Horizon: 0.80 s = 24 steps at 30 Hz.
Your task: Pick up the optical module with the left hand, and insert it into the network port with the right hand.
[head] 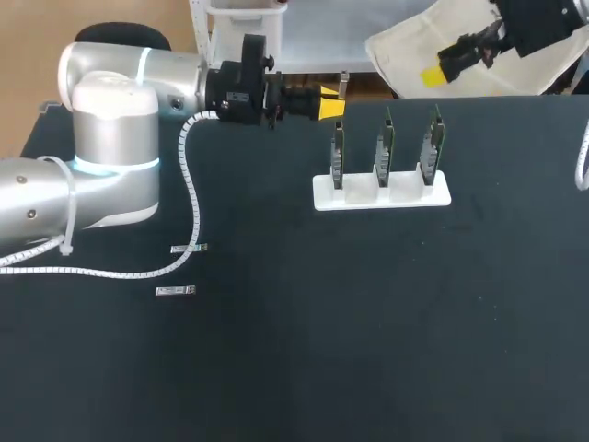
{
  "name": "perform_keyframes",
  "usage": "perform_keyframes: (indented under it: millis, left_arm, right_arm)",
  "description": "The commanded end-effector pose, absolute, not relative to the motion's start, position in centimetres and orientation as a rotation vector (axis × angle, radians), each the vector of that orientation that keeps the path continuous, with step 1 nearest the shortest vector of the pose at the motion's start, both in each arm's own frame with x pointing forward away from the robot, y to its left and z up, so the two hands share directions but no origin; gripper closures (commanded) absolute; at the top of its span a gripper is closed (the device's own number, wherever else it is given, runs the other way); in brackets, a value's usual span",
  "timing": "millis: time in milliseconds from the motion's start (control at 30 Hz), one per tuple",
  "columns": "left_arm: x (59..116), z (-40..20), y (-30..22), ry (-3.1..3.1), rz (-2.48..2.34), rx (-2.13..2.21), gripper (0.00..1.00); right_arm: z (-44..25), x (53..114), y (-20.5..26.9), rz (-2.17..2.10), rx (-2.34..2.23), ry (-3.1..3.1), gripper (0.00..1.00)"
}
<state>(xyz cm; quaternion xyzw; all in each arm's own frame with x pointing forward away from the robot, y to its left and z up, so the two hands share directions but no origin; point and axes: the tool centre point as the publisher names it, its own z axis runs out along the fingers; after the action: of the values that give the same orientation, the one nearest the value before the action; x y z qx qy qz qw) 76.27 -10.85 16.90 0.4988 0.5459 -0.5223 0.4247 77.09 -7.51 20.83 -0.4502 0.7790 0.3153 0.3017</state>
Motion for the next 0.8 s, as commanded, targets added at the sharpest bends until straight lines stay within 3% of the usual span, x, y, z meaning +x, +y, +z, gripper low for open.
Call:
perform_keyframes:
  millis: [33, 367, 800]
  left_arm:
    - [76.3, 16.8, -10.9, 1.364, -1.306, 1.246, 1.00]
    - [76.3, 16.8, -10.9, 1.364, -1.306, 1.246, 1.00]
    - [76.3, 16.8, -10.9, 1.364, -1.306, 1.246, 1.00]
  right_arm:
    - [21.0, 76.1, -5.9, 0.823, -1.377, 1.999, 0.00]
    - [21.0, 74.2, -4.1, 0.851, -1.570, 1.874, 0.00]
    - [21.3, 76.5, -1.0, 0.902, -1.676, 1.788, 0.00]
